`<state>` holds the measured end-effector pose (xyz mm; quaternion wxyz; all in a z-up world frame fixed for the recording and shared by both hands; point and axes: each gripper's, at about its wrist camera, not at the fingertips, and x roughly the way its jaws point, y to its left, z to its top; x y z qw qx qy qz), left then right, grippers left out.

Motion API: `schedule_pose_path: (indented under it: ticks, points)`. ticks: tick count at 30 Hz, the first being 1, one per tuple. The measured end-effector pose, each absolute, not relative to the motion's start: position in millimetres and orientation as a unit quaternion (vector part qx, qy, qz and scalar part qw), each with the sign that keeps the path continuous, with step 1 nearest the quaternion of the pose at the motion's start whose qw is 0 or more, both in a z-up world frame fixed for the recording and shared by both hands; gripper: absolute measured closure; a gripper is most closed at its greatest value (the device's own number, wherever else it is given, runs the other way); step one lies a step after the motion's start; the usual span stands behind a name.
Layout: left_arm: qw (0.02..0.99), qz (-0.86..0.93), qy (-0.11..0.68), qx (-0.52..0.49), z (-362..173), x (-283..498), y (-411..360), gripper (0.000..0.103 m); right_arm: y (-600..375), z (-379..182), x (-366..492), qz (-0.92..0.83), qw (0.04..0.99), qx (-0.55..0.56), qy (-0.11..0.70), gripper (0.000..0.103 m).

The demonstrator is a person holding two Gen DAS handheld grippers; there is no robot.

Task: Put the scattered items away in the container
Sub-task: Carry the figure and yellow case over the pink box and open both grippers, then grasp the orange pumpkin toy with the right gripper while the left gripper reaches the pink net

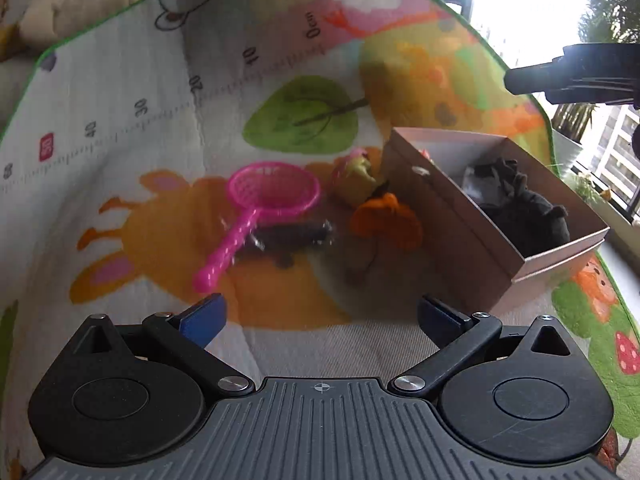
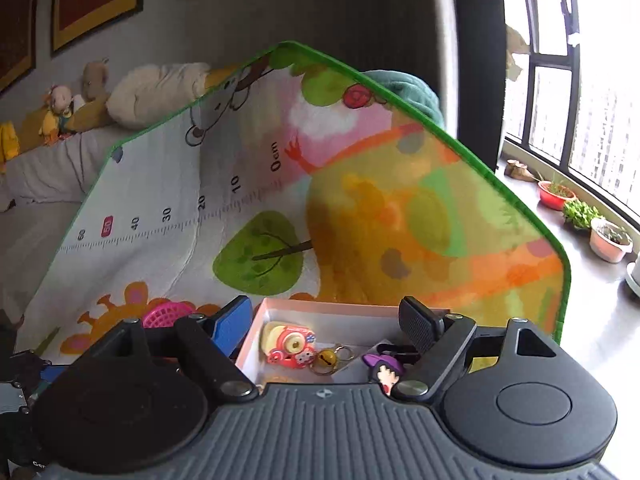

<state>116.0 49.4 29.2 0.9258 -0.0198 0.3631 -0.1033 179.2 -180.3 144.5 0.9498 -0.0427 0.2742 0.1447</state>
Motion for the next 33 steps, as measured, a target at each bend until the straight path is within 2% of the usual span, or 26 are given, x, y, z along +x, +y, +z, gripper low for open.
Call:
schedule_pose_path:
  ticks: [1, 2, 3, 5, 10, 16, 17, 18, 21, 28, 33]
  points:
    - [0.923, -0.104, 0.37, -0.035, 23.0, 111.7, 52.6, 0.0, -168.2, 141.6, 181.1, 0.153, 0.947, -0.053, 0.278, 0.023]
    - [0.919, -0.105, 0.377, -0.046, 18.1, 109.4, 54.4, 0.0, -155.4, 138.3, 183.8, 0.162, 0.942, -0.062, 0.286, 0.031]
    - [0.915, -0.105, 0.387, -0.051, 14.2, 107.0, 55.1, 0.0, -140.7, 133.6, 187.4, 0.176, 0.934, -0.07, 0.302, 0.045]
    - [0.913, -0.106, 0.392, -0.043, 12.5, 102.7, 54.7, 0.0, -117.5, 123.9, 195.9, 0.191, 0.921, -0.081, 0.328, 0.056]
    - [0.911, -0.107, 0.395, -0.05, 10.9, 93.4, 61.5, 0.0, -69.4, 97.5, 203.3, 0.215, 0.895, -0.154, 0.358, 0.056]
    - [0.913, -0.119, 0.389, -0.035, 10.9, 89.8, 59.3, 0.0, -31.3, 54.7, 198.0, 0.191, 0.864, -0.291, 0.364, 0.056]
    - [0.914, -0.119, 0.388, -0.021, 10.8, 89.1, 55.8, 0.0, -28.2, 49.7, 198.0, 0.183, 0.861, -0.306, 0.363, 0.061]
    - [0.916, -0.117, 0.384, -0.004, 9.1, 87.4, 51.7, 0.0, -25.9, 45.5, 198.2, 0.181, 0.858, -0.315, 0.364, 0.073]
    - [0.923, -0.107, 0.369, 0.032, 3.4, 80.7, 41.4, 0.0, -28.0, 45.5, 191.9, 0.181, 0.859, -0.32, 0.357, 0.092]
    - [0.924, -0.104, 0.367, 0.034, 1.8, 83.5, 43.0, 0.0, -68.9, 88.3, 136.2, 0.223, 0.888, -0.233, 0.327, 0.094]
    - [0.924, -0.1, 0.367, 0.039, 2.1, 82.5, 41.2, 0.0, -116.1, 100.6, 86.5, 0.25, 0.895, -0.147, 0.339, 0.094]
